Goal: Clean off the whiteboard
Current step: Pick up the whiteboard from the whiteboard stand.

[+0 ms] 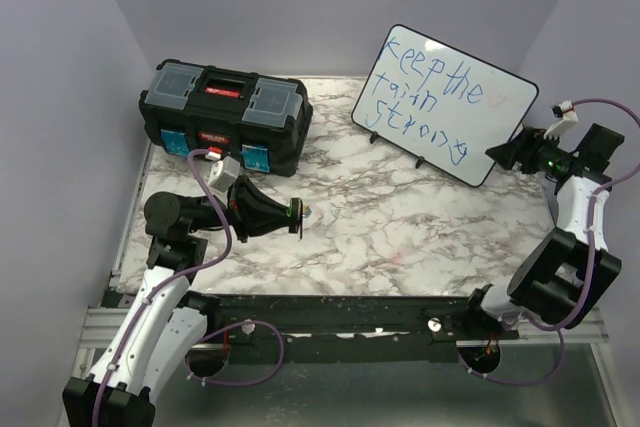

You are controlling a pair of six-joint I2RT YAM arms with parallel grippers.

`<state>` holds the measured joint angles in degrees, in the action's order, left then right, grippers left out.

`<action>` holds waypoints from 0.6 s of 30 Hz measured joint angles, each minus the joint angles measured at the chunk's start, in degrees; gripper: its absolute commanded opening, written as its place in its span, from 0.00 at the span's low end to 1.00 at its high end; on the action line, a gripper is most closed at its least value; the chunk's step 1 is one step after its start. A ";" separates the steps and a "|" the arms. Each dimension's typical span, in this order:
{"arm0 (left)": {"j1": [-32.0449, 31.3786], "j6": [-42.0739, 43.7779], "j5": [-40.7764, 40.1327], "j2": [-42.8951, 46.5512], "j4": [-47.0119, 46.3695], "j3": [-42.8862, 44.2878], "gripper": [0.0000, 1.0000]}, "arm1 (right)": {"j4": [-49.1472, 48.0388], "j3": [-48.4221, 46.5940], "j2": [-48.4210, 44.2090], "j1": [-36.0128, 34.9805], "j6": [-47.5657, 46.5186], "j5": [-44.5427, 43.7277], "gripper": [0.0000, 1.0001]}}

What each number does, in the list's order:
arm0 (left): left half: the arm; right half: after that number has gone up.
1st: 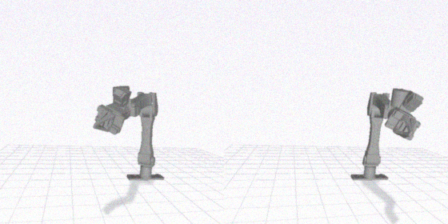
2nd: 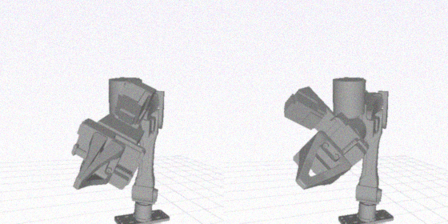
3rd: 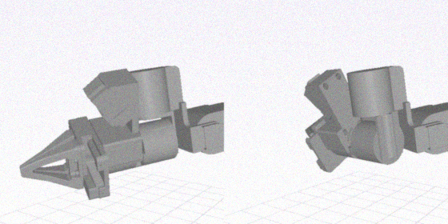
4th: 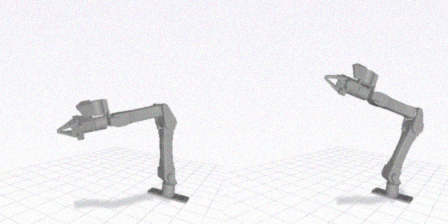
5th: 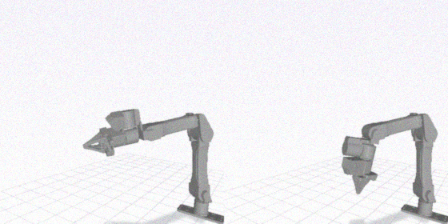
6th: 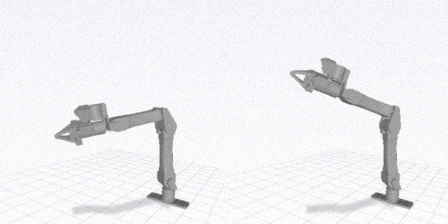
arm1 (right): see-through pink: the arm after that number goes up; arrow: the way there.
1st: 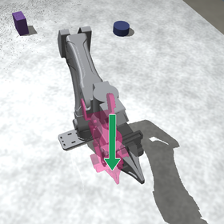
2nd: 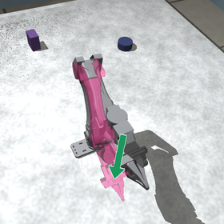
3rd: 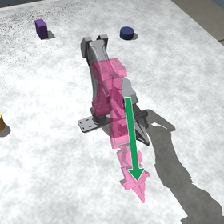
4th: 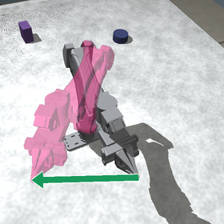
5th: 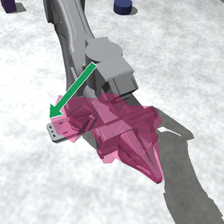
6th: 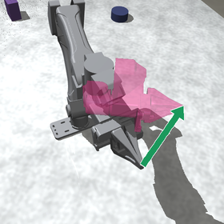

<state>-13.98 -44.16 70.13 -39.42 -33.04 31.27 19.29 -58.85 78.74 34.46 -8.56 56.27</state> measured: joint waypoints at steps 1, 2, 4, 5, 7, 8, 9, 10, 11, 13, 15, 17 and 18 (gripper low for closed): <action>0.00 0.85 0.13 0.26 0.85 0.00 0.00 | -0.26 0.02 0.04 0.15 0.17 0.00 0.79; -0.02 2.73 0.09 0.83 3.21 0.31 0.00 | -0.59 0.04 0.13 0.17 0.37 -0.02 0.80; 0.00 7.32 -0.42 2.05 9.81 1.44 0.00 | -1.68 0.04 0.59 0.24 0.85 -0.11 0.80; 0.00 9.40 -0.92 2.51 12.68 2.03 0.00 | -2.12 -0.04 1.11 0.24 1.01 -0.26 0.80; -0.02 11.76 -1.57 3.37 15.78 2.47 0.00 | -2.69 -0.79 3.04 0.26 1.14 -0.55 0.80; -0.02 13.07 -1.92 3.87 17.20 2.58 0.00 | -3.02 -1.38 4.44 0.26 1.22 -0.70 0.80; -0.02 14.01 -2.21 4.28 18.67 2.71 0.00 | -3.34 -2.14 5.97 0.26 1.31 -0.94 0.80; 0.00 14.80 -2.49 4.74 19.76 2.80 0.00 | -3.85 -2.82 7.56 0.26 1.57 -1.40 0.80; 0.00 15.69 -2.78 5.11 20.79 2.89 0.00 | -4.70 -3.21 9.01 0.26 1.97 -1.97 0.80; -0.02 17.55 -3.50 6.08 22.99 3.04 0.00 | -6.29 -3.50 11.34 0.28 2.89 -3.65 0.80; -0.02 18.88 -3.80 6.45 24.24 3.13 0.00 | -7.85 -3.39 12.70 0.28 4.11 -5.27 0.80; -0.02 19.85 -4.17 6.40 25.79 3.39 0.00 | -11.06 -2.51 13.16 0.28 5.62 -6.56 0.79; 0.00 20.68 -4.59 6.25 26.67 3.61 0.00 | -13.18 -1.77 13.16 0.28 6.54 -6.99 0.79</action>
<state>-13.98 -23.49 65.54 -33.17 -6.37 34.87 6.11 -60.62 91.90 34.74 -2.02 49.28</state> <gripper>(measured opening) 0.060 0.799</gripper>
